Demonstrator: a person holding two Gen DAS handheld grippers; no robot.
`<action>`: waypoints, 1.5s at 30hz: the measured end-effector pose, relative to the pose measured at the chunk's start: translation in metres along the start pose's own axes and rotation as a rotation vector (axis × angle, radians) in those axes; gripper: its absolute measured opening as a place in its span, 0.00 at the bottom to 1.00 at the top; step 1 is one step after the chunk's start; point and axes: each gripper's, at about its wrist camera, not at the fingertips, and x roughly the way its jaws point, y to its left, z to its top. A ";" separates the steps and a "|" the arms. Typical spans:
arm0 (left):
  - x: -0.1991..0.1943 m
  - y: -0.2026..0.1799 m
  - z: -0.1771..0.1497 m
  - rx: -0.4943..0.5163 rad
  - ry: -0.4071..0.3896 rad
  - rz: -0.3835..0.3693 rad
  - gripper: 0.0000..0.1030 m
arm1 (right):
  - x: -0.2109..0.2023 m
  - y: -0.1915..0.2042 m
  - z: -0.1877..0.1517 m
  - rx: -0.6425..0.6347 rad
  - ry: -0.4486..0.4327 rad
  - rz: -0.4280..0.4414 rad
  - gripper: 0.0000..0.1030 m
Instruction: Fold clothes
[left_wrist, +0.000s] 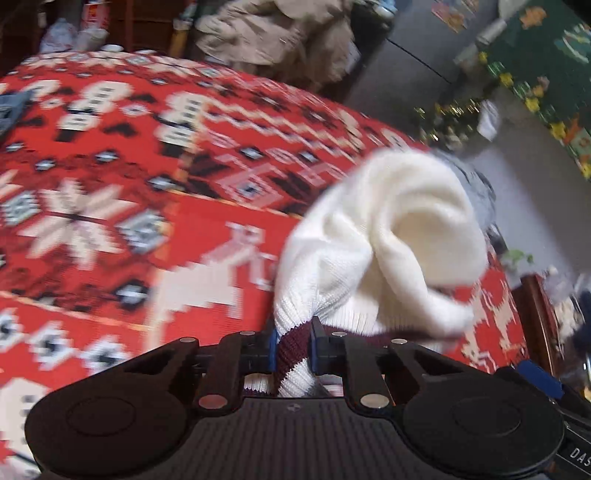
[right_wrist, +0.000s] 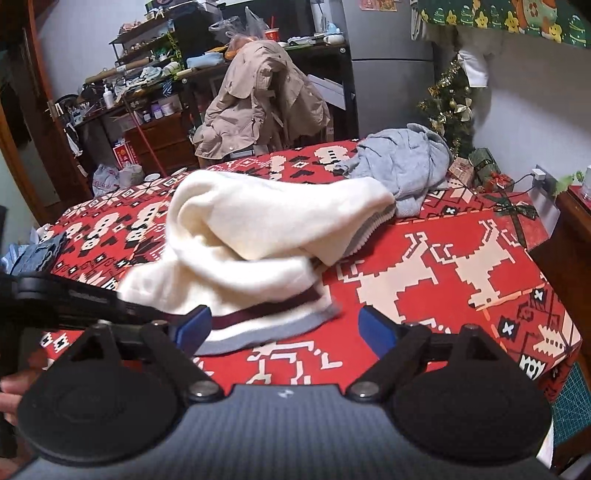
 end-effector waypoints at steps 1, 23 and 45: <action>-0.007 0.008 0.000 -0.009 -0.007 0.004 0.14 | 0.001 0.001 0.001 -0.004 0.001 0.001 0.86; -0.113 0.112 -0.004 -0.109 -0.180 0.154 0.34 | 0.015 0.057 0.000 -0.093 0.035 0.086 0.86; -0.022 -0.033 -0.004 0.400 -0.147 0.221 0.58 | 0.014 0.022 0.000 0.007 0.048 0.043 0.86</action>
